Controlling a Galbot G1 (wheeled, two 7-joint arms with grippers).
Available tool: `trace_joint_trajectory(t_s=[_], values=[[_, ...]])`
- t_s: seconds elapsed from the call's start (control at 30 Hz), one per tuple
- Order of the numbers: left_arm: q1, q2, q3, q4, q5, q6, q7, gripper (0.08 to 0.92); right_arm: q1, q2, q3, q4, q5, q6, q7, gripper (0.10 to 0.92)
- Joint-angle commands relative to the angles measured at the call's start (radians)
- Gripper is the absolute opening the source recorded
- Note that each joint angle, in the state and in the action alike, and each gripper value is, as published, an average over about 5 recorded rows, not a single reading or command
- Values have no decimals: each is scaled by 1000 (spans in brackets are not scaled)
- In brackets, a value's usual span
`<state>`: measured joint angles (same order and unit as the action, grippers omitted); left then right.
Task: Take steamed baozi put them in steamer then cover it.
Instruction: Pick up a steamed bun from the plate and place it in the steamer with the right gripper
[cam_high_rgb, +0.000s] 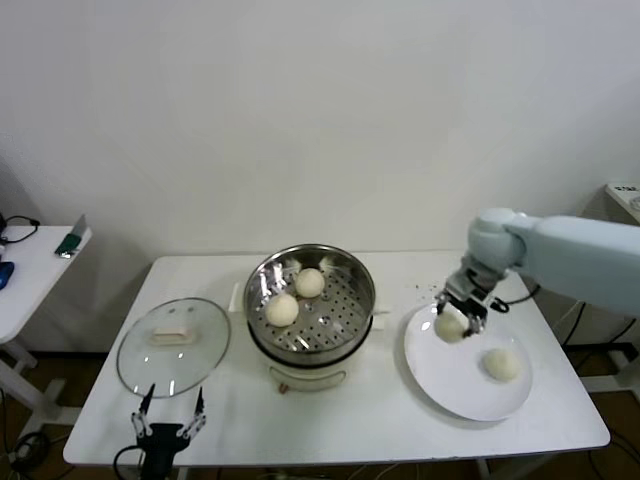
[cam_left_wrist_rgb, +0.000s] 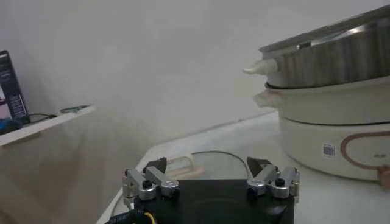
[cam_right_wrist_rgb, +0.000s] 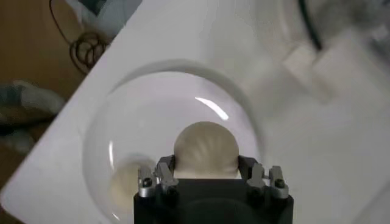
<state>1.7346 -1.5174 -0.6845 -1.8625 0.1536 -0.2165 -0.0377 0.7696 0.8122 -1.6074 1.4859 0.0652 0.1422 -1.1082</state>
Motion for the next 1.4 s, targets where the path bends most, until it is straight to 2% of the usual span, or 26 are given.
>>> trace_joint_trajectory(t_s=[0.03,0.33,0.63,0.97,1.4], values=[[6,-1,3,-3,4,0,4,823,226,181,-16,38,-36,210,-17,674],[10,-1,9,-11,9,4,13,823,130,383,102,22,-17,255,-19,676],[-9,-9,20,-14,17,15,14,823,-23,559,143,-57,-77,291,-19,679],[-2,8,2,7,-7,8,14,823,-149,618,132,-118,-113,309,-23,679],[-11,6,8,20,-4,7,14,823,-189,612,126,-141,-146,319,-19,698]])
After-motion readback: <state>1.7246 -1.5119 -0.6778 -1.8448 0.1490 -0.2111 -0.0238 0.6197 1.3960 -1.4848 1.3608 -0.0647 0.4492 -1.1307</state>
